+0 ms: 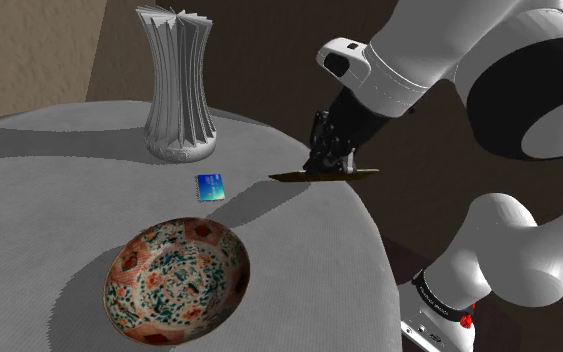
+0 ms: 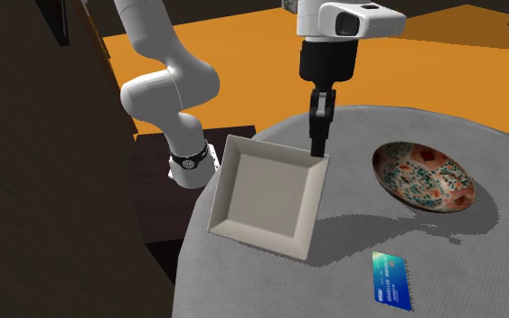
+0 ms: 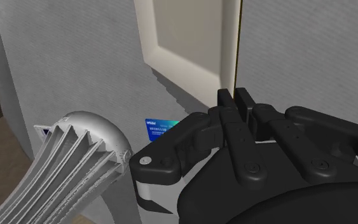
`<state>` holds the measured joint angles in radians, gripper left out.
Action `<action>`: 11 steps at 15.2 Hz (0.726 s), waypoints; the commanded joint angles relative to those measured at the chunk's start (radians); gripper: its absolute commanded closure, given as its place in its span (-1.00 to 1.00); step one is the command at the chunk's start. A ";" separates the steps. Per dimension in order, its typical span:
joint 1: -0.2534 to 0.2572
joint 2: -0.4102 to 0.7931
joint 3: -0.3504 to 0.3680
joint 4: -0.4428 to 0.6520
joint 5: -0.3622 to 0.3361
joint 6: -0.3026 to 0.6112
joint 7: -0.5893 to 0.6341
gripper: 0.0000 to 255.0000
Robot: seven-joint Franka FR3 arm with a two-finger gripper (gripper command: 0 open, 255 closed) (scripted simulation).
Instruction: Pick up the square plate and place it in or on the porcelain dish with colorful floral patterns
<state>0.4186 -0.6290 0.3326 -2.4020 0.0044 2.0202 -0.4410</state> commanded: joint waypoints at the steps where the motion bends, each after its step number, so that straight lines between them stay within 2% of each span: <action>1: 0.002 0.040 0.041 0.042 0.001 -0.005 0.044 1.00; 6: -0.008 0.174 0.157 0.181 -0.020 -0.021 0.171 1.00; 11: -0.027 0.333 0.281 0.348 -0.085 -0.054 0.312 1.00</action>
<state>0.3963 -0.3323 0.5872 -2.0950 -0.0636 1.9774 -0.1603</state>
